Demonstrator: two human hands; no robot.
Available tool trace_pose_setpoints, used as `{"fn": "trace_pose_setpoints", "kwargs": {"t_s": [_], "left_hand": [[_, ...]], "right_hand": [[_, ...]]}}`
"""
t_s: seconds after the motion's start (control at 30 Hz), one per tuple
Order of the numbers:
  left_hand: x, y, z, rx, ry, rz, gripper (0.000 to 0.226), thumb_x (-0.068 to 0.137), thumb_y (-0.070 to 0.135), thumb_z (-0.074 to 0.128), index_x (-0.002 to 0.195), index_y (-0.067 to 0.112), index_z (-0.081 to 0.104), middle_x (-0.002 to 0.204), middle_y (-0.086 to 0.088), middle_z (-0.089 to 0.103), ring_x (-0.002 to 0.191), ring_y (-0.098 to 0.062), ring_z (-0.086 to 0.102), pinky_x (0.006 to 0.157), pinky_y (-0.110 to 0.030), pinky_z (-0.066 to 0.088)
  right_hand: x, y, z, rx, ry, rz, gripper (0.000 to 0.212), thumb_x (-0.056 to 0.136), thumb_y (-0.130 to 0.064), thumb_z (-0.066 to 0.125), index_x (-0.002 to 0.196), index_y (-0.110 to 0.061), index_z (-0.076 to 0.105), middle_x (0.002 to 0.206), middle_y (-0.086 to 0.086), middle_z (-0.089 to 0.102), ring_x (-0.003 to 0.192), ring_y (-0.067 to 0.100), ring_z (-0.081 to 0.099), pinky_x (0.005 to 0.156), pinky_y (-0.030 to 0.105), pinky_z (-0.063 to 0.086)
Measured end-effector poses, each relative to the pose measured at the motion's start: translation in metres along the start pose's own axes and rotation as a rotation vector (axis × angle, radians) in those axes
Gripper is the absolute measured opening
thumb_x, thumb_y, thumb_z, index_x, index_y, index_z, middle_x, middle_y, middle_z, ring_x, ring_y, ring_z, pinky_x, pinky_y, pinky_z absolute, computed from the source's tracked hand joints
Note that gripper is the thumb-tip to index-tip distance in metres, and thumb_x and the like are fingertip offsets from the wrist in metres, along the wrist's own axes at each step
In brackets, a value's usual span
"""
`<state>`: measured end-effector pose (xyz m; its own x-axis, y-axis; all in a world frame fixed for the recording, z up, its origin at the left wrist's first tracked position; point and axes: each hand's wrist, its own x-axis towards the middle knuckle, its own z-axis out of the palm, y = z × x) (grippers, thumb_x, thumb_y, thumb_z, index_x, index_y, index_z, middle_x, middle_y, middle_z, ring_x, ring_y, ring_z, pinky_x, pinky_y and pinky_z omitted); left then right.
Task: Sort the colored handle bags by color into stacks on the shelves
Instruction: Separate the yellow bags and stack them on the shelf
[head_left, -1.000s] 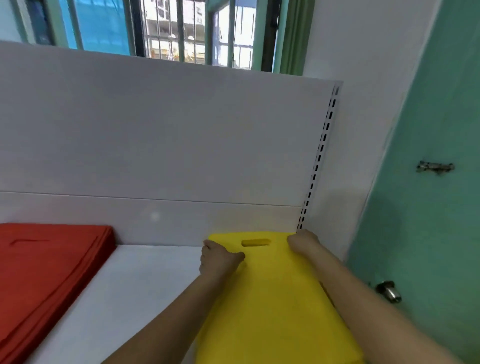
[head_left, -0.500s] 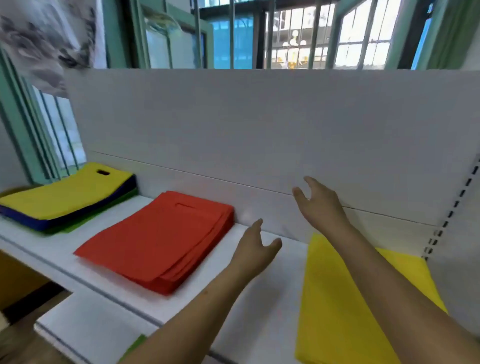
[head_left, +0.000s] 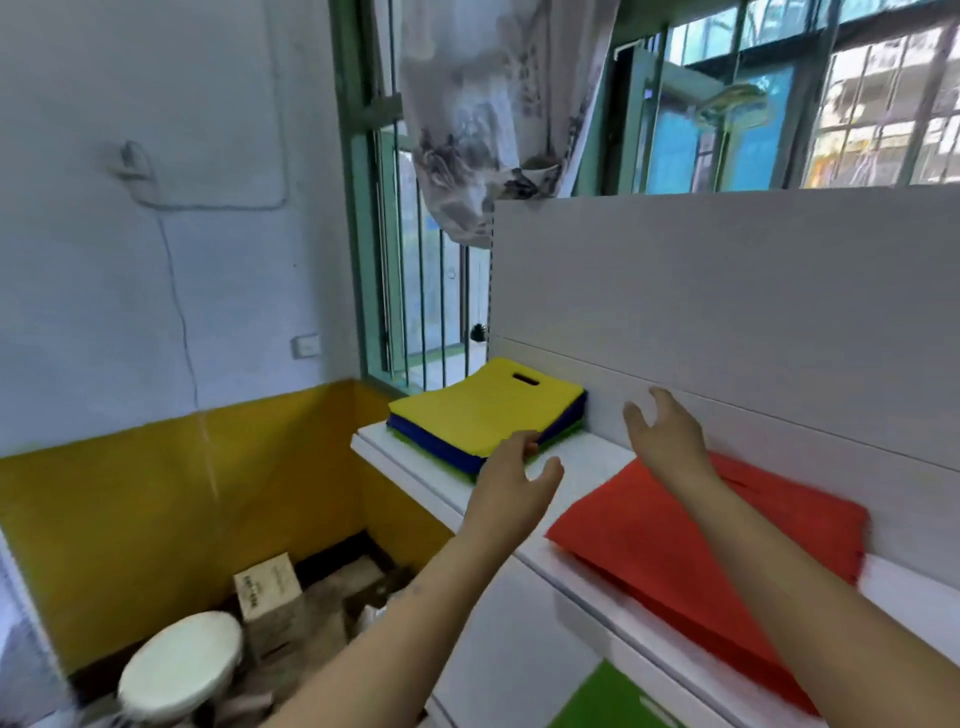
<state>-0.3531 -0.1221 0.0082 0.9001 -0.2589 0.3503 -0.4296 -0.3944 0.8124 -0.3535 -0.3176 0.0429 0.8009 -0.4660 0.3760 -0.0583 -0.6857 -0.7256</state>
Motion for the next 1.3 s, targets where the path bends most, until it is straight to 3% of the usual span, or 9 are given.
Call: {"fn": "trace_pose_setpoints", "kwargs": {"t_s": [0.2,0.4,0.53,0.6,0.67,0.97,1.07,1.23,1.3], "left_hand": [[0.047,-0.063,-0.058,0.028,0.099,-0.047,0.050,0.096,0.041,0.055,0.141,0.020,0.046,0.137,0.004,0.053,0.122,-0.009,0.050,0.097,-0.026,0.043],[0.115,-0.124,-0.077,0.114,0.130,-0.099,0.056,0.096,0.043,0.054,0.145,0.018,0.043,0.145,0.000,0.046,0.127,-0.014,0.046,0.095,-0.024,0.038],[0.176,-0.157,-0.085,0.279,0.109,-0.113,0.063,0.095,0.047,0.054,0.147,0.015,0.039,0.150,-0.004,0.040,0.137,-0.020,0.036,0.109,-0.036,0.034],[0.206,-0.172,-0.090,0.395,0.125,-0.100,0.066,0.095,0.049,0.052,0.148,0.013,0.037,0.151,-0.005,0.039,0.139,-0.022,0.033,0.111,-0.038,0.032],[0.231,-0.190,-0.092,0.472,0.137,-0.103,0.068,0.095,0.051,0.051,0.149,0.014,0.036,0.153,-0.005,0.037,0.141,-0.022,0.030,0.111,-0.039,0.031],[0.253,-0.256,-0.062,0.382,0.152,-0.205,0.064,0.098,0.049,0.044,0.152,0.017,0.031,0.159,-0.001,0.026,0.148,-0.020,0.017,0.119,-0.041,0.020],[0.251,-0.255,-0.064,0.385,0.164,-0.173,0.056,0.099,0.045,0.044,0.149,0.021,0.039,0.159,-0.001,0.029,0.148,-0.021,0.019,0.119,-0.041,0.021],[0.251,-0.257,-0.063,0.403,0.195,-0.096,0.038,0.098,0.038,0.046,0.132,0.030,0.061,0.153,0.000,0.040,0.147,-0.025,0.022,0.119,-0.046,0.017],[0.252,-0.260,-0.062,0.396,0.199,-0.055,0.033,0.097,0.036,0.048,0.123,0.032,0.067,0.152,0.001,0.042,0.147,-0.026,0.019,0.120,-0.049,0.011]], "right_hand": [[0.040,-0.025,0.072,-0.150,-0.071,0.000,0.049,0.098,-0.027,0.052,0.129,0.011,0.043,0.133,0.027,0.048,0.121,0.039,0.046,0.096,0.042,0.038],[0.121,-0.016,0.137,-0.315,-0.190,0.006,0.065,0.094,-0.035,0.055,0.143,0.002,0.033,0.143,0.022,0.041,0.130,0.036,0.041,0.103,0.041,0.037],[0.171,-0.007,0.179,-0.430,-0.236,0.074,0.063,0.092,-0.038,0.055,0.139,0.000,0.036,0.139,0.021,0.042,0.124,0.037,0.046,0.094,0.039,0.043],[0.186,-0.005,0.194,-0.550,-0.209,0.082,0.068,0.094,-0.041,0.051,0.144,-0.001,0.029,0.143,0.019,0.038,0.127,0.036,0.042,0.095,0.039,0.042],[0.194,0.004,0.208,-0.666,-0.149,0.097,0.056,0.095,-0.039,0.047,0.137,-0.002,0.038,0.135,0.016,0.044,0.122,0.034,0.046,0.089,0.036,0.043],[0.191,0.029,0.256,-1.275,-0.047,-0.028,0.037,0.103,-0.017,0.027,0.122,-0.004,0.056,0.122,0.015,0.056,0.108,0.029,0.054,0.093,0.038,0.041],[0.184,0.018,0.261,-1.342,-0.061,0.006,0.037,0.090,-0.002,0.031,0.109,-0.012,0.061,0.113,0.010,0.059,0.104,0.026,0.055,0.091,0.035,0.042],[0.178,0.004,0.260,-1.311,-0.098,0.032,0.025,0.092,-0.004,0.042,0.095,-0.017,0.062,0.103,0.005,0.060,0.098,0.023,0.056,0.086,0.034,0.041],[0.179,-0.001,0.259,-1.272,-0.081,0.042,0.011,0.080,-0.003,0.063,0.074,-0.013,0.064,0.083,0.008,0.062,0.079,0.025,0.060,0.070,0.034,0.044]]}}
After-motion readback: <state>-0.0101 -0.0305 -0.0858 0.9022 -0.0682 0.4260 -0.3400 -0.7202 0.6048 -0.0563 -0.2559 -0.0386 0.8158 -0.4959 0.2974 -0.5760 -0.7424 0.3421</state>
